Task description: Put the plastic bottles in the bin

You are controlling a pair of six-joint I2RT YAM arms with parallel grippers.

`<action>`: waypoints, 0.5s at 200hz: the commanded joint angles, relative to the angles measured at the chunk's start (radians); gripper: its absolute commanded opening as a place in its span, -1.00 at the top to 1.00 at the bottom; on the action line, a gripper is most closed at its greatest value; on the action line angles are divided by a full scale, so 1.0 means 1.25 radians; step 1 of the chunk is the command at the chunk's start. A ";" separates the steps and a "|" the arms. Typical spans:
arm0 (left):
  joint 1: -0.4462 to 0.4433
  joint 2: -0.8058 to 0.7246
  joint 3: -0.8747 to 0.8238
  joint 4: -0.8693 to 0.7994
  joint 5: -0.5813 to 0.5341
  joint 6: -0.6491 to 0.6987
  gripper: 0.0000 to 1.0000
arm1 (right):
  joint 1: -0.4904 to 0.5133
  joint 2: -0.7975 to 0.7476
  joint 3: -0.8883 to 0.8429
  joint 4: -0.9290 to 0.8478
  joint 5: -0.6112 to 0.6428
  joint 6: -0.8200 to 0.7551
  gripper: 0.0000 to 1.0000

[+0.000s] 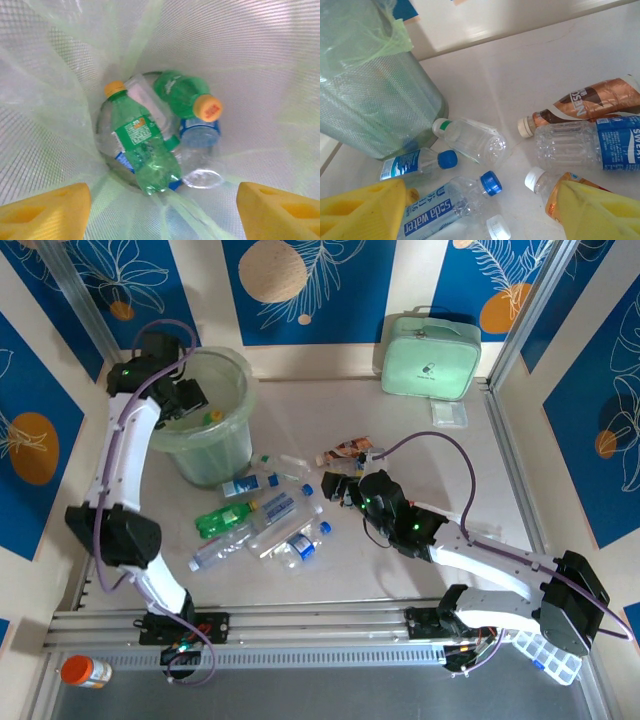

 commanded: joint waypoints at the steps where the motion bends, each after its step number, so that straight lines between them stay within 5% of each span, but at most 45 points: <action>1: -0.003 -0.100 -0.092 0.099 0.098 0.013 -0.51 | -0.005 -0.029 -0.020 0.040 -0.034 -0.052 -0.58; 51: -0.152 -0.385 -0.334 0.274 0.081 0.131 -0.52 | -0.003 -0.063 -0.047 0.075 -0.054 -0.103 -0.58; 100: -0.423 -0.500 -0.517 0.281 0.036 0.205 -0.51 | -0.006 -0.041 -0.021 0.026 -0.059 -0.117 -0.51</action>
